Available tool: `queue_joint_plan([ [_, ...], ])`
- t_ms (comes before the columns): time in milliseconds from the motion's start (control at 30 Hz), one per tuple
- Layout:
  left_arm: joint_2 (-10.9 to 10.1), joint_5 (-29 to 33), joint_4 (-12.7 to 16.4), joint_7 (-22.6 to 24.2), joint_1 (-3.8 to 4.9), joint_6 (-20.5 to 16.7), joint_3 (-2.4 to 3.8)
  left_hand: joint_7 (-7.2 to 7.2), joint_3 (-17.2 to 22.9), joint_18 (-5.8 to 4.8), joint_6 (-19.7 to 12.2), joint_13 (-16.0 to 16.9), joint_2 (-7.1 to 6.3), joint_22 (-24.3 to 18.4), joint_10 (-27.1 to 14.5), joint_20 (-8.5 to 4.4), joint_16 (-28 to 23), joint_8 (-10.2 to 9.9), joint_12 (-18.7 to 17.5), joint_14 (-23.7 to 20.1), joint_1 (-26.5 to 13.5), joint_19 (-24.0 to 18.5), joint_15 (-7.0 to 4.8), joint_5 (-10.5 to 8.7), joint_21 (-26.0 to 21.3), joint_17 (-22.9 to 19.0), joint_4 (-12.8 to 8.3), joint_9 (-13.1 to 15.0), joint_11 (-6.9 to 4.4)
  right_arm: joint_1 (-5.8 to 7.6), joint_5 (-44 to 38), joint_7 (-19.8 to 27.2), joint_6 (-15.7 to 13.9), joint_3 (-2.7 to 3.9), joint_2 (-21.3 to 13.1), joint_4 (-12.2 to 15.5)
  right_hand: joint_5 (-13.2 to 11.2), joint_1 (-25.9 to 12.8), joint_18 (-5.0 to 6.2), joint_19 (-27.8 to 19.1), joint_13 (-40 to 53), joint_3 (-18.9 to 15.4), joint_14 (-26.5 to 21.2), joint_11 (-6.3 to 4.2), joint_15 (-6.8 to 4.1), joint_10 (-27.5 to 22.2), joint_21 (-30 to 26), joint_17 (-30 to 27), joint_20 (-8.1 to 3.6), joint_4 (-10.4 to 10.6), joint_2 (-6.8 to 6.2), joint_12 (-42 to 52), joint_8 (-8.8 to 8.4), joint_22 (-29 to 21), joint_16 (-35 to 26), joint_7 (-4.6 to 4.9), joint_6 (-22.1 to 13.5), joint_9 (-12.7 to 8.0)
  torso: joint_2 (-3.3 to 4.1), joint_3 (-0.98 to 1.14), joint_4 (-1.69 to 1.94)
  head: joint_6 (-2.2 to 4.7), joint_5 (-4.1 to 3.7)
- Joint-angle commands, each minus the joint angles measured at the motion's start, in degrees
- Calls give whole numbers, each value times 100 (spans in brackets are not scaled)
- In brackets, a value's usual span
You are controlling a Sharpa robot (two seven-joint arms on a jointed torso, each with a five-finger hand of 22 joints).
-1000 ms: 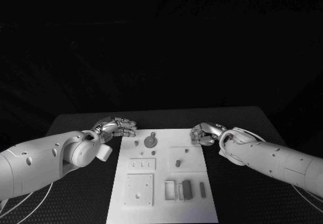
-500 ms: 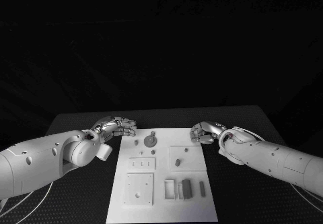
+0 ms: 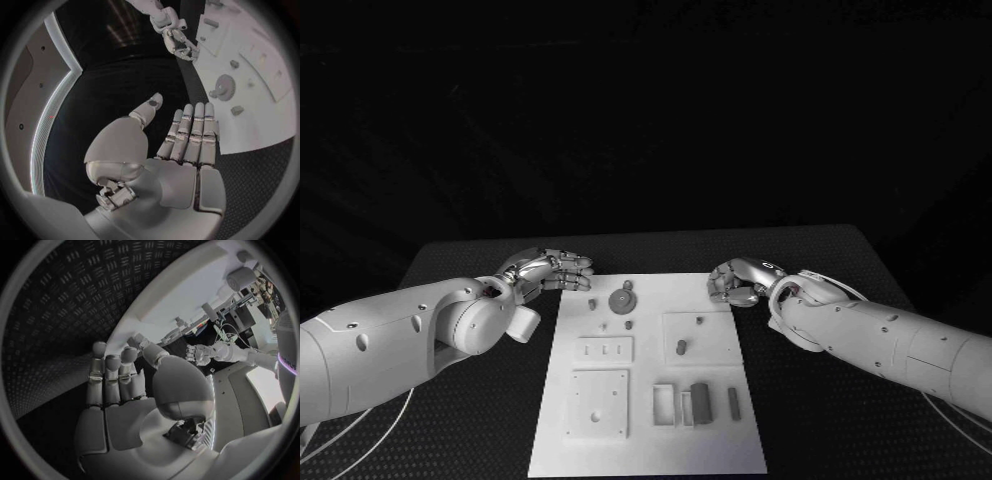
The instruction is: Assemble the parts on the task board
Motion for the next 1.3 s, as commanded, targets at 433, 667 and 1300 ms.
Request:
queue_joint_plan([
  [433,11,-120,31,-39,4,-66,6,123,-42,29,75,2,50,18,67,12,-23,40,-17,30,-95,-29,27,8,-25,36,21,10,-6,-3,92,-82,-370,1,-24,157,-6,-139,34,259,66,-75,195,-129,-148,197,127,27,-87,28,-5,155,95,79,172,25,739,104,0,3,2,16,10],
  [667,11,-193,32,-51,4,-24,6,2,-44,4,388,70,103,43,376,-6,-7,190,119,88,-149,-48,4,8,-30,88,36,54,-135,-2,106,-178,-503,1,-41,238,-5,-195,34,374,141,-51,281,-174,-196,275,184,63,-151,22,0,248,116,91,260,-20,827,153,1,4,1,27,22],
  [1300,-113,-1862,745,-2141,205,-701,183,-31,-305,72,715,486,-179,295,1192,-342,411,203,629,839,-909,597,-356,10,352,522,355,-30,-539,402,-704,-1181,-13,31,-333,1735,-5,-279,34,499,278,-37,355,-171,-208,326,270,142,-223,45,-38,372,50,108,396,-13,793,185,-44,-1,-19,148,35],
])
